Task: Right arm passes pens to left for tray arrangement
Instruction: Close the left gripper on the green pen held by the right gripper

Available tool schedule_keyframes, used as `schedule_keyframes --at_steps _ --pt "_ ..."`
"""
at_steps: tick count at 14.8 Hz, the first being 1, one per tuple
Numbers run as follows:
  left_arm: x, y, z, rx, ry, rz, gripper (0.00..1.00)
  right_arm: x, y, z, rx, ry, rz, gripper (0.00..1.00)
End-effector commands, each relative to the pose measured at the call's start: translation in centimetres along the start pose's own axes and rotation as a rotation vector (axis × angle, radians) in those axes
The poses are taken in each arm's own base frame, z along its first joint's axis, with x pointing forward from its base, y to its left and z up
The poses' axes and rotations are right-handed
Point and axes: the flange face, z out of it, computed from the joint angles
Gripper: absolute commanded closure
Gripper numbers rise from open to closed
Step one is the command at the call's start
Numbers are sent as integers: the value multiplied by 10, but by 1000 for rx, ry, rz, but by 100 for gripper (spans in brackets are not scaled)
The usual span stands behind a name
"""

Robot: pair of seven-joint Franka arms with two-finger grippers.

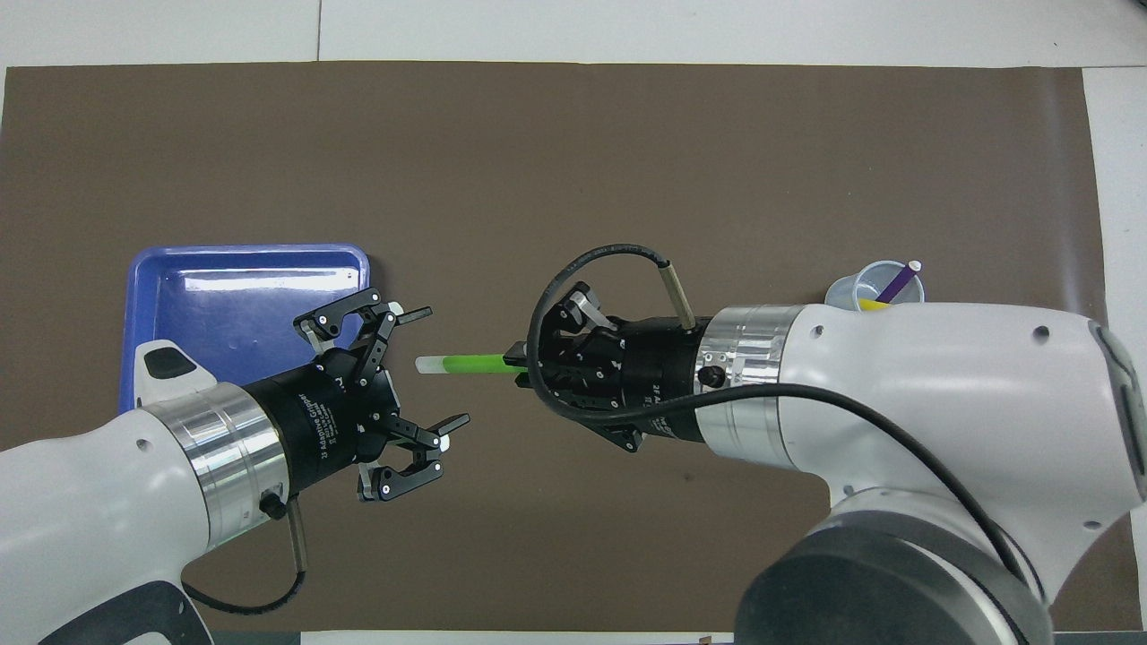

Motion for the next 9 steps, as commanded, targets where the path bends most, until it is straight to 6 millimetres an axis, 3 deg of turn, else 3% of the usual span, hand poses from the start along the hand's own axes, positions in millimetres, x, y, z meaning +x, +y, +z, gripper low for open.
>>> schedule_keyframes --at_steps 1,4,9 --pt "5 -4 4 -30 17 2 0 -3 -4 0 3 -16 17 100" --pt "8 -4 10 -27 21 -1 0 -3 -4 0 3 -16 17 100" --pt "9 -2 12 -29 22 -5 11 -3 -4 0 3 -16 17 100"
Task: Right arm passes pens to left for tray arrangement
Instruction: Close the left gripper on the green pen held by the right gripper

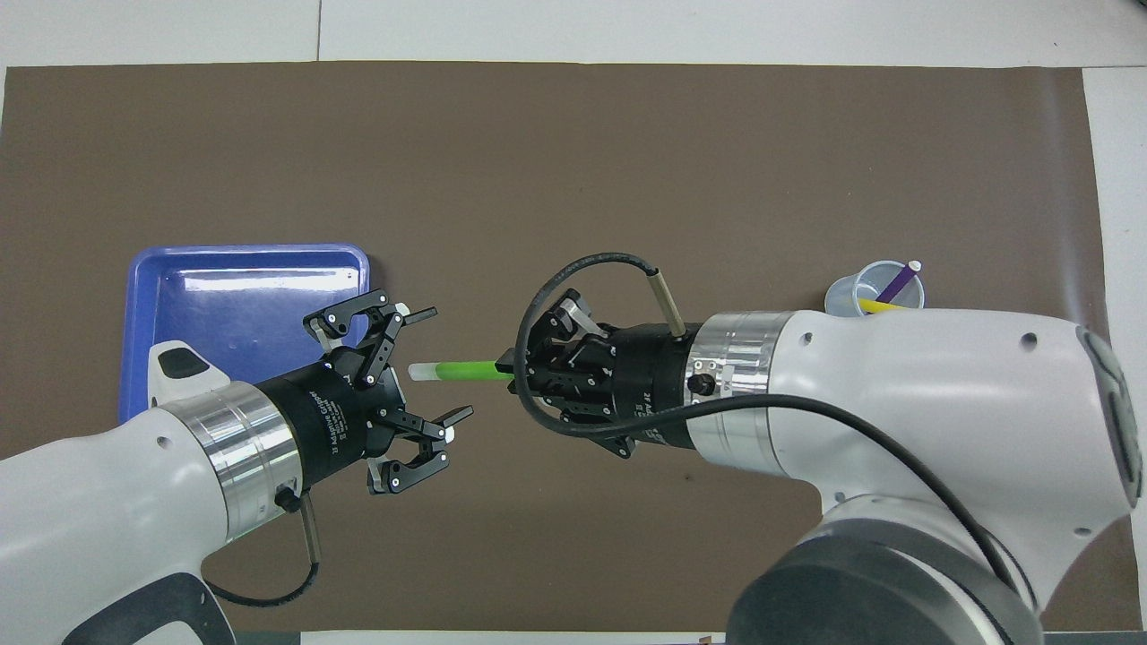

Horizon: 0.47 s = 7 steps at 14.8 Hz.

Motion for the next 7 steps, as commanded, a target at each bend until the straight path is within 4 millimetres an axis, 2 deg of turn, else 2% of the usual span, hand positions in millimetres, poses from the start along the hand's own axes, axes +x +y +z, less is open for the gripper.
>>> schedule_keyframes --at_steps 1,6,7 --pt "3 -1 2 -25 11 0 18 -1 -4 -1 5 -14 20 100" --pt "3 2 2 -25 10 -5 42 -1 -4 -1 4 -13 19 100" --pt "3 3 2 -24 10 -4 42 -1 -4 -1 4 -13 17 100"
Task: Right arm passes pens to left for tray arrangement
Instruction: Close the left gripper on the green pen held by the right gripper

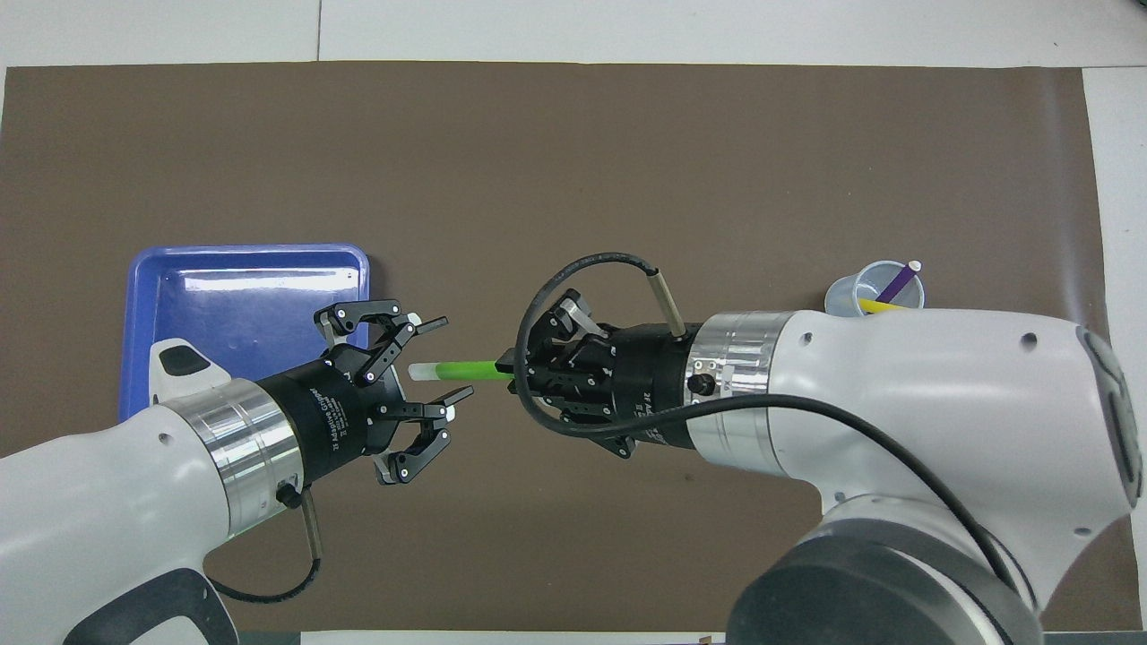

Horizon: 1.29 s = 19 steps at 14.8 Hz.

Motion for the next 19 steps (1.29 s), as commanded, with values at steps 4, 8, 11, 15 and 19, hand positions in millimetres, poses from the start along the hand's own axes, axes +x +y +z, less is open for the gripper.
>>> schedule_keyframes --at_steps 4,8,11,15,19 --pt "2 1 0 -16 12 -1 44 -2 -4 -1 6 -13 16 100" --pt "1 0 -2 -16 10 2 50 -2 -3 -1 4 -13 17 100" --pt "2 1 -3 -17 10 4 60 -2 -3 -1 4 -13 16 100" --pt "1 3 -6 -31 42 35 91 -2 -3 -1 4 -13 16 100" --pt "1 4 -6 -35 47 36 100 -1 -3 0 3 -13 16 100"
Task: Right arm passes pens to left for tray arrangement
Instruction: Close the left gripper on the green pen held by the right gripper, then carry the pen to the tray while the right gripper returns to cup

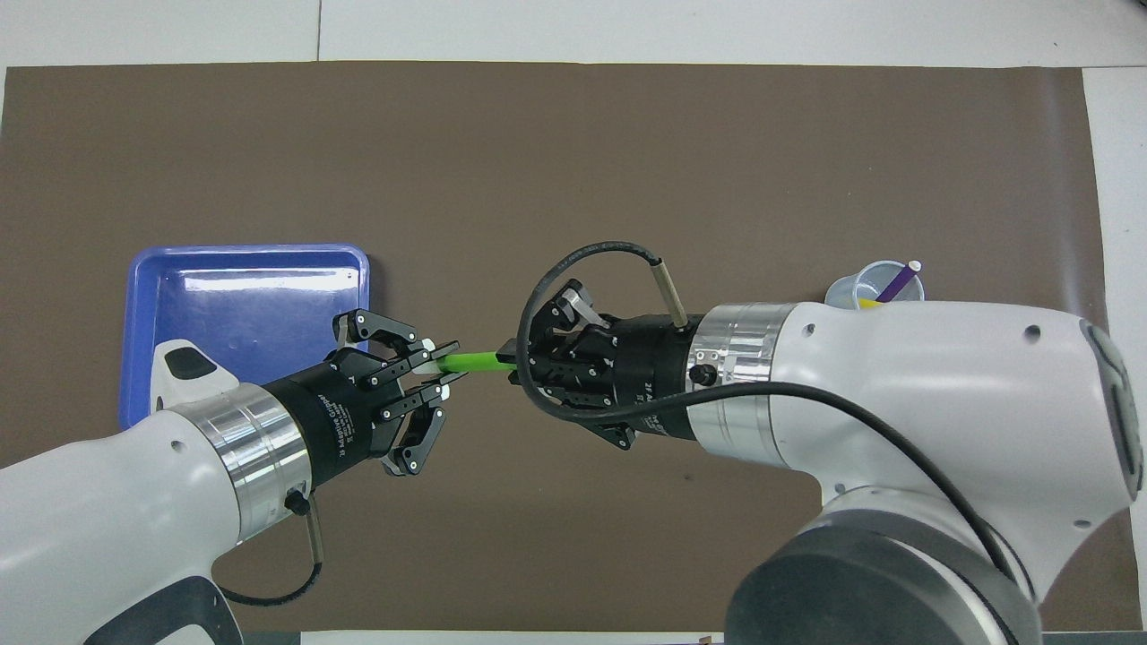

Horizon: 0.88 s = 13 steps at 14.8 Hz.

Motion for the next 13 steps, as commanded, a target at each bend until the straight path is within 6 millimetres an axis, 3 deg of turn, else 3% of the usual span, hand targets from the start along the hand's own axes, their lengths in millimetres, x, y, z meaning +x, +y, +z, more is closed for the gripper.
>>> schedule_keyframes --at_steps 1,2,3,4,5,8,11,13 --pt "6 9 -7 -29 9 -26 100 -5 1 -1 -9 -20 14 100" --pt "6 9 -7 -29 9 -26 100 -5 1 -1 -9 -19 13 100" --pt "6 9 -7 -29 9 -26 100 -3 1 -1 -9 -17 16 90" --pt "6 9 -7 -29 9 -26 100 -2 1 -1 -16 -12 2 29" --pt "6 10 -7 -30 10 -27 100 3 1 -2 -29 21 -22 1" --pt "10 15 -9 -39 12 -38 100 15 1 -13 -75 145 -113 0" --pt "13 17 -10 -43 16 -32 100 50 8 -34 -190 278 -235 0" --pt "31 32 -16 -65 34 -11 100 76 15 -54 -257 309 -335 0"
